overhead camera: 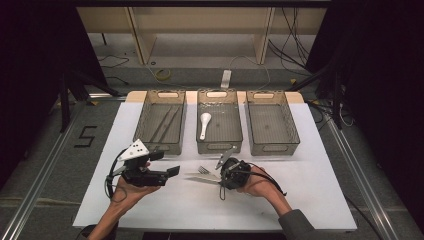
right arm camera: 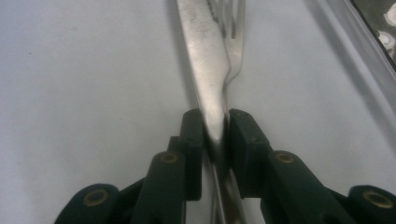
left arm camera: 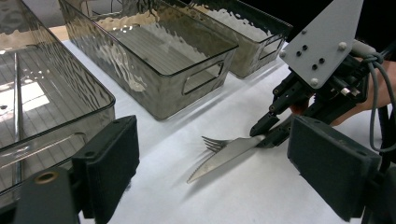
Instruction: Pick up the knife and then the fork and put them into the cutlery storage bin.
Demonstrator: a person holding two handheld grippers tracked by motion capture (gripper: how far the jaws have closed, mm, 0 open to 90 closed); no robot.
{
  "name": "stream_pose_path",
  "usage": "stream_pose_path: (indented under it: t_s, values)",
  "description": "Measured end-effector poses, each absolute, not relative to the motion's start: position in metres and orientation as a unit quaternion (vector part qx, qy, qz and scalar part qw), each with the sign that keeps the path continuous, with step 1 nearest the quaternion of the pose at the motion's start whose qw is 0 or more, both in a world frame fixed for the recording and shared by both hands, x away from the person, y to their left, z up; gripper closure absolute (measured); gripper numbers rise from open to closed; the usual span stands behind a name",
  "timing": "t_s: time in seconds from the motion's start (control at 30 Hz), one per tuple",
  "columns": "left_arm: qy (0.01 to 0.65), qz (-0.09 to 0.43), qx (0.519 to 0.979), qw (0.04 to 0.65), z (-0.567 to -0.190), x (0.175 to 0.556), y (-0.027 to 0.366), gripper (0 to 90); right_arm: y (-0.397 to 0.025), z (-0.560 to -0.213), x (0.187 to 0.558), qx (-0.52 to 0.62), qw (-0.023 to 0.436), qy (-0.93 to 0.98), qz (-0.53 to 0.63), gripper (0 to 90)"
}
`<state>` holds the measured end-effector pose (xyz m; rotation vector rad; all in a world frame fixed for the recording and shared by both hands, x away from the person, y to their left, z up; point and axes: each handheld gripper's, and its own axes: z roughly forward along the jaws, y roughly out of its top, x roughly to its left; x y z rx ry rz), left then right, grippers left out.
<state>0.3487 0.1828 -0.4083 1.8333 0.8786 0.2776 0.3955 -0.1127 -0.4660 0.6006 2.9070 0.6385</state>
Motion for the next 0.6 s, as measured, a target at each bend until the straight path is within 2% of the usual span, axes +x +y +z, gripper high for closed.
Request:
stream_pose_path:
  t_s: [0.6]
  values:
    - [0.371,0.115,0.758,0.524,-0.4077,0.3497,0.1856,16.8,-0.1145,-0.462,0.3947,0.18,0.058,0.958,0.214,80.8]
